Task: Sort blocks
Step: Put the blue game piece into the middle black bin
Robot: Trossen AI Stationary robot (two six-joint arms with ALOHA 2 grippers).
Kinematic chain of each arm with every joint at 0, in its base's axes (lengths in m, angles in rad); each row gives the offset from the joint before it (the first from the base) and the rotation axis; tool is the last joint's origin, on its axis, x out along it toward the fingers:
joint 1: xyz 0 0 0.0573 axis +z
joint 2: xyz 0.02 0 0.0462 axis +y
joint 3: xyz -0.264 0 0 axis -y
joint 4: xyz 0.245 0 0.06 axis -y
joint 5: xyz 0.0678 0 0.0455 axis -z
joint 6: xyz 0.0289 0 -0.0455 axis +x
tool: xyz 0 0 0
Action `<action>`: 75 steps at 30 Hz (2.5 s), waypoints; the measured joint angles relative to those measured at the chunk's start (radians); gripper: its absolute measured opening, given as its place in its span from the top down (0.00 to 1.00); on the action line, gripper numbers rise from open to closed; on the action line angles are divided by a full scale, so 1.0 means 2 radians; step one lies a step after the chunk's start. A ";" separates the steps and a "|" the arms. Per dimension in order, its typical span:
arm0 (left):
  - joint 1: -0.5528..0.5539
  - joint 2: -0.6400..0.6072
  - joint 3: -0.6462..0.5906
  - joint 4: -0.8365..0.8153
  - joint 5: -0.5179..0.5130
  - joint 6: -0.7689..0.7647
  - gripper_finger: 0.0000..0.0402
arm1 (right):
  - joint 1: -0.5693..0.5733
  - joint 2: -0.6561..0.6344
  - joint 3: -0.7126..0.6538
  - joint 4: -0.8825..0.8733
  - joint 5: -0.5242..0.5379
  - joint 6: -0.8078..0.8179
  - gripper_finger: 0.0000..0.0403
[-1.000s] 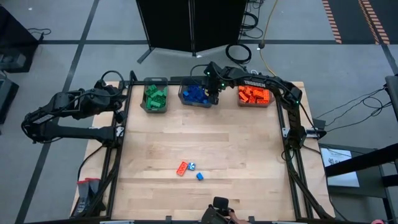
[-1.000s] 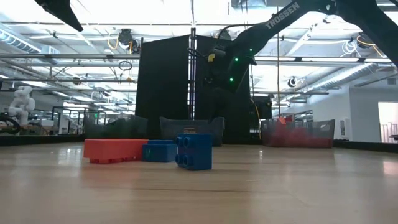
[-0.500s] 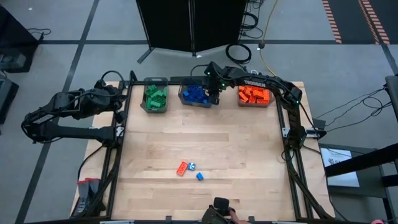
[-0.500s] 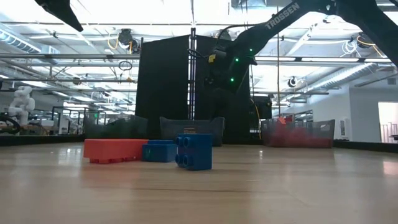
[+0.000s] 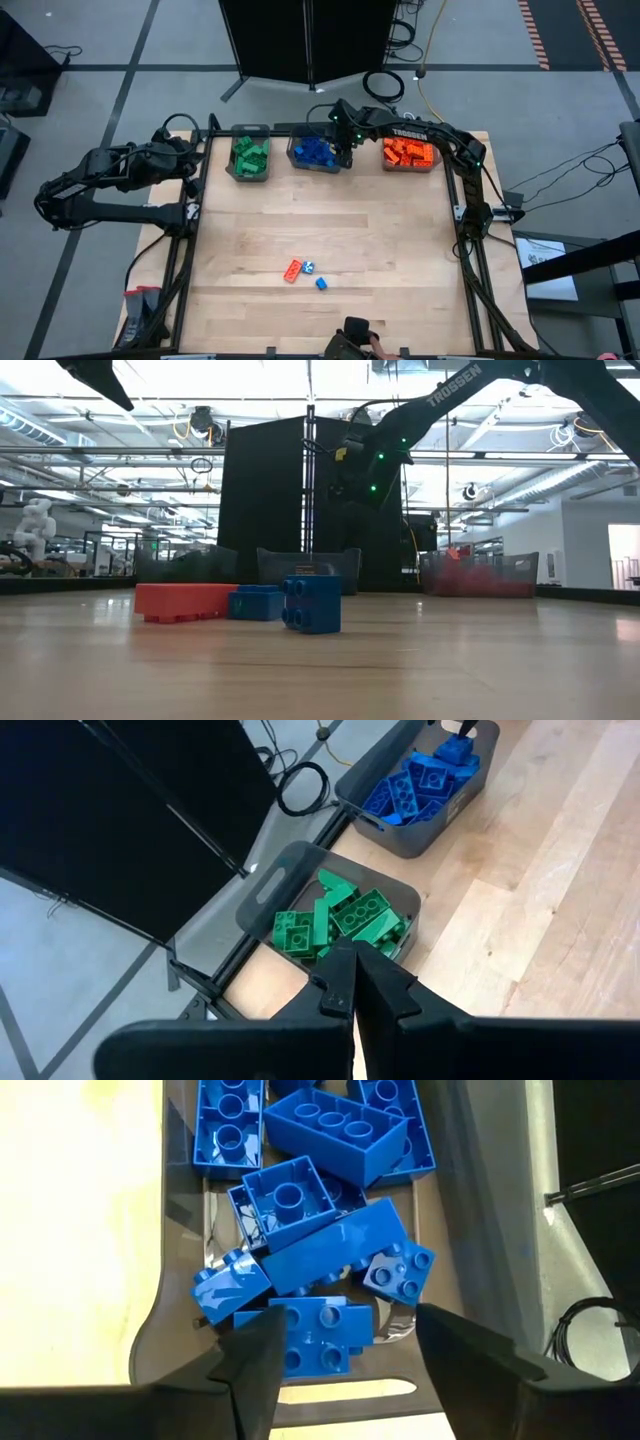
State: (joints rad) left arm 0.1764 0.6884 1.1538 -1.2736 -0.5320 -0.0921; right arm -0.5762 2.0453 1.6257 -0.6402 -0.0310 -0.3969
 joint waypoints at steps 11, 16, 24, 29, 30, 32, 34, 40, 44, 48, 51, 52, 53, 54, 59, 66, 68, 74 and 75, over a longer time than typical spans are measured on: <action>0.000 0.000 0.000 0.000 0.000 -0.003 1.00 | 0.008 -0.016 0.000 0.011 0.005 -0.004 0.47; 0.000 0.000 0.000 0.000 0.000 -0.003 1.00 | 0.016 -0.020 0.001 0.017 0.005 -0.008 0.47; 0.000 0.000 0.000 0.000 0.000 -0.003 1.00 | 0.029 -0.021 0.007 0.014 0.020 -0.019 0.47; 0.000 0.000 0.000 0.000 0.000 -0.003 1.00 | 0.036 -0.022 0.037 0.010 0.028 -0.030 0.47; 0.000 0.000 0.000 0.000 0.000 -0.003 1.00 | 0.037 -0.022 0.044 0.010 0.028 -0.030 0.47; 0.000 0.000 0.000 0.000 0.000 -0.003 1.00 | 0.040 -0.022 0.058 0.009 0.029 -0.030 0.47; 0.000 0.000 0.000 0.000 0.000 -0.004 1.00 | 0.045 -0.022 0.070 0.008 0.029 -0.030 0.47; 0.000 0.000 0.000 0.000 0.000 -0.004 1.00 | 0.058 -0.022 0.083 0.003 0.028 -0.030 0.47; 0.000 0.000 0.000 0.000 0.000 -0.004 1.00 | 0.068 -0.022 0.083 -0.011 0.029 -0.023 0.47; 0.000 0.000 0.000 0.000 0.000 -0.004 1.00 | 0.086 -0.022 0.083 -0.023 0.028 -0.022 0.47; 0.000 0.000 0.000 0.000 0.000 -0.004 1.00 | 0.103 -0.022 0.083 -0.027 0.028 -0.020 0.47; 0.000 0.000 0.000 0.000 0.000 -0.004 1.00 | 0.109 -0.022 0.083 -0.027 0.028 -0.019 0.47; 0.000 0.000 0.000 0.000 0.000 -0.004 1.00 | 0.115 -0.022 0.083 -0.027 0.028 -0.018 0.47; 0.000 0.000 0.000 0.000 0.000 -0.004 1.00 | 0.121 -0.022 0.083 -0.027 0.028 -0.018 0.47; 0.000 0.000 0.000 0.000 0.000 -0.004 1.00 | 0.155 -0.022 0.083 -0.027 0.028 -0.013 0.47; 0.000 0.000 0.000 0.000 0.000 -0.003 1.00 | 0.194 -0.022 0.083 -0.027 0.028 0.008 0.47; 0.000 0.000 0.000 0.000 0.000 -0.003 1.00 | 0.203 -0.022 0.083 -0.027 0.028 0.018 0.47; 0.000 0.000 0.000 0.000 0.000 -0.003 1.00 | 0.232 -0.022 0.083 -0.027 0.028 0.037 0.47; 0.000 0.000 0.000 0.000 0.000 -0.003 1.00 | 0.237 -0.022 0.083 -0.027 0.028 0.039 0.47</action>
State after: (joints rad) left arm 0.1763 0.6885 1.1539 -1.2734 -0.5312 -0.0982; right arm -0.1021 2.0022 1.7920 -0.6937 0.0246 -0.3189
